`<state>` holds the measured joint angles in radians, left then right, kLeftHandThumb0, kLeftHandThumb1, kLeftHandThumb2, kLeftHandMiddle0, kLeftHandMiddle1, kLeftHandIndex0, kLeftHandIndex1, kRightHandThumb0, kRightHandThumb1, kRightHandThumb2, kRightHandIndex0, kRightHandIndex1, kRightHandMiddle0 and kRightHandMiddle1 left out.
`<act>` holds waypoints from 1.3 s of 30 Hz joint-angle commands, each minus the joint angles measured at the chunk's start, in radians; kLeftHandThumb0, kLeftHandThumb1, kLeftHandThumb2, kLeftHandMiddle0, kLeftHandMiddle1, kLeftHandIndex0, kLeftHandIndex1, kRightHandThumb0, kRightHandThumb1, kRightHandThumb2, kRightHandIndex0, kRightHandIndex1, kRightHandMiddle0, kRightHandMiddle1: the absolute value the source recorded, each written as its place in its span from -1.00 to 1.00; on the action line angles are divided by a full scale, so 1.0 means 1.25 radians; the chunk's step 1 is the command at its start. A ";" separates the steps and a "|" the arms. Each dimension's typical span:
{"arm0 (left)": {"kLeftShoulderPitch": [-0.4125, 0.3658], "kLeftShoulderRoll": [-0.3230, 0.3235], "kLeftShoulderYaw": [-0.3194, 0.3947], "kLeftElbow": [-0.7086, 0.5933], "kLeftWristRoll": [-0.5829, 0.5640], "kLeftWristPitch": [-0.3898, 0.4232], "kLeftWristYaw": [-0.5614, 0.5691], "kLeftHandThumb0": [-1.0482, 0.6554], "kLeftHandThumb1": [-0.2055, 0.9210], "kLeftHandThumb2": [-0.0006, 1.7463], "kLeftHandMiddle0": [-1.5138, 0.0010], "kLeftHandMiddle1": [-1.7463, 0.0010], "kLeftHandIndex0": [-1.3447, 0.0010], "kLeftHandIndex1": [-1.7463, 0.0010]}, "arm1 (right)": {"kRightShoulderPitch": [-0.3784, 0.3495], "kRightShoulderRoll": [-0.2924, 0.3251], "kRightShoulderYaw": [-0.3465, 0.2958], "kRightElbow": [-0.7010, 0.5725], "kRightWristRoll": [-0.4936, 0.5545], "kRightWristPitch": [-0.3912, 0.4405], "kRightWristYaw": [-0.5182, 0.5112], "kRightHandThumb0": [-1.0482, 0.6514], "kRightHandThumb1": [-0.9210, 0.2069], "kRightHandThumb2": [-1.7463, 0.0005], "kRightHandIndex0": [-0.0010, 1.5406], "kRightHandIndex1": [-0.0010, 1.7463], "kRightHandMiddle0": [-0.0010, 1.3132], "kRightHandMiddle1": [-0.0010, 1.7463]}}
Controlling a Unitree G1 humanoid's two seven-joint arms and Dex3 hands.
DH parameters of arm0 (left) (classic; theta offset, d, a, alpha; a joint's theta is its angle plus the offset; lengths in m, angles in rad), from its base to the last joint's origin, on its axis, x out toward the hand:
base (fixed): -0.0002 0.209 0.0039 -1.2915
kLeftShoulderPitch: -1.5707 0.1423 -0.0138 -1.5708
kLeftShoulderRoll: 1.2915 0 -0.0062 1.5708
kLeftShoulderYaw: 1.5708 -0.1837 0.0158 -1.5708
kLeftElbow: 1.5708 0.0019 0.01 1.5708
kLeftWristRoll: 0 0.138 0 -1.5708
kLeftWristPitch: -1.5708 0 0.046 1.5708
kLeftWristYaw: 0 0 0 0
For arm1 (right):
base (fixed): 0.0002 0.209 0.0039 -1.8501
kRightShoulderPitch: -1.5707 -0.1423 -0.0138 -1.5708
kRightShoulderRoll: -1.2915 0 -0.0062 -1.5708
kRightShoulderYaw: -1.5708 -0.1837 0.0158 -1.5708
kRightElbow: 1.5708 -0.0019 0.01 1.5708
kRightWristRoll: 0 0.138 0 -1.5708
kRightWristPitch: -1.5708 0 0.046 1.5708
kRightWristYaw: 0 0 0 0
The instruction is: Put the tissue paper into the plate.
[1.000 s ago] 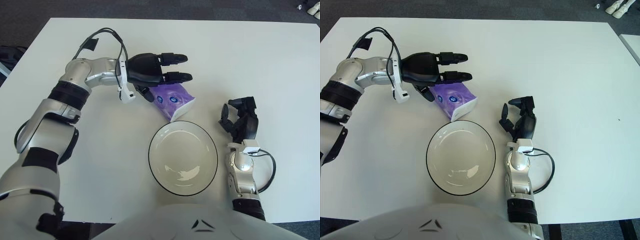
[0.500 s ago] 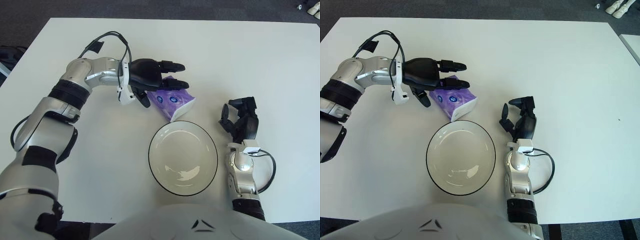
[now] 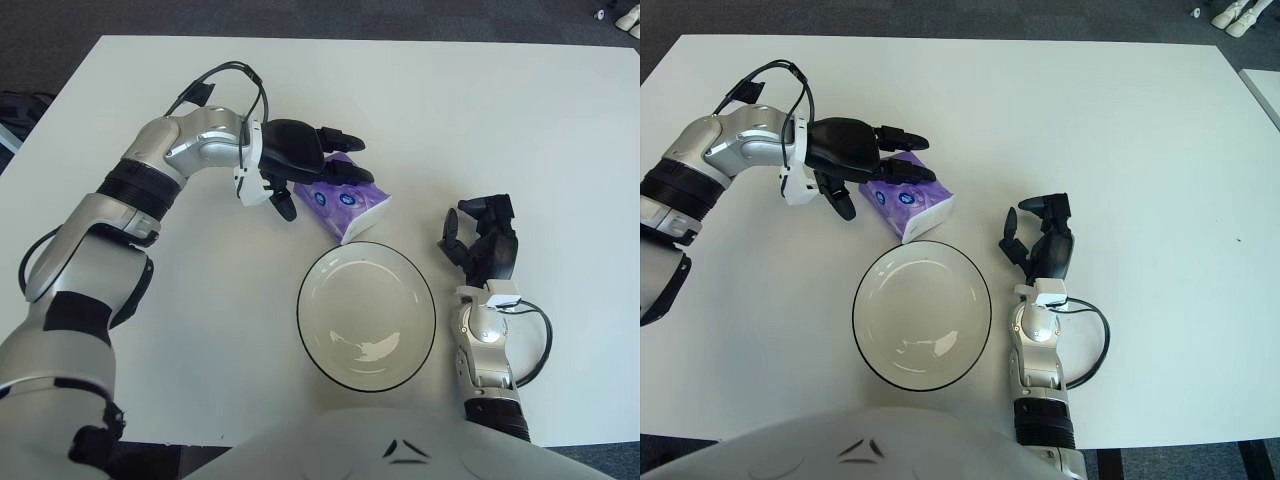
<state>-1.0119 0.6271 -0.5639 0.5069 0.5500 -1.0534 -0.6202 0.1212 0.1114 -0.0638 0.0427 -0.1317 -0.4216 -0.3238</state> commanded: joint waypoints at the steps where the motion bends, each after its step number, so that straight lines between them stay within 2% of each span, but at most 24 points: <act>1: 0.017 -0.002 -0.018 -0.019 -0.046 0.016 -0.060 -1.00 0.68 -0.39 1.00 1.00 1.00 1.00 | 0.082 0.014 -0.001 0.069 -0.004 0.045 -0.004 -0.23 -0.46 -0.09 -0.33 0.57 -0.42 1.00; 8: 0.036 -0.022 -0.039 -0.059 -0.099 0.087 -0.158 -1.00 0.59 -0.33 1.00 1.00 1.00 1.00 | 0.086 0.016 0.002 0.065 -0.004 0.047 -0.010 -0.23 -0.44 -0.11 -0.33 0.57 -0.41 1.00; 13: 0.049 -0.057 -0.052 -0.044 -0.074 0.116 -0.173 -0.96 0.44 -0.22 1.00 1.00 1.00 1.00 | 0.087 0.015 0.002 0.067 -0.004 0.041 -0.013 -0.23 -0.42 -0.12 -0.33 0.58 -0.40 1.00; 21: 0.063 -0.082 -0.057 -0.021 -0.056 0.101 -0.155 -0.93 0.35 -0.18 1.00 1.00 1.00 1.00 | 0.091 0.015 0.002 0.064 -0.005 0.040 -0.017 -0.24 -0.41 -0.12 -0.32 0.58 -0.40 1.00; 24: 0.072 -0.105 -0.062 0.000 -0.032 0.093 -0.121 -0.93 0.34 -0.17 1.00 1.00 1.00 1.00 | 0.092 0.014 0.001 0.064 -0.007 0.038 -0.019 -0.23 -0.44 -0.10 -0.32 0.58 -0.41 1.00; 39: 0.069 -0.161 -0.076 0.089 0.043 0.076 -0.016 -0.97 0.47 -0.22 1.00 1.00 1.00 1.00 | 0.103 0.015 0.002 0.062 -0.002 0.022 -0.021 -0.22 -0.52 -0.04 -0.34 0.56 -0.46 1.00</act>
<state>-0.9593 0.4450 -0.6185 0.5858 0.5490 -0.9547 -0.6402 0.1397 0.1110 -0.0582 0.0365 -0.1308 -0.4304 -0.3463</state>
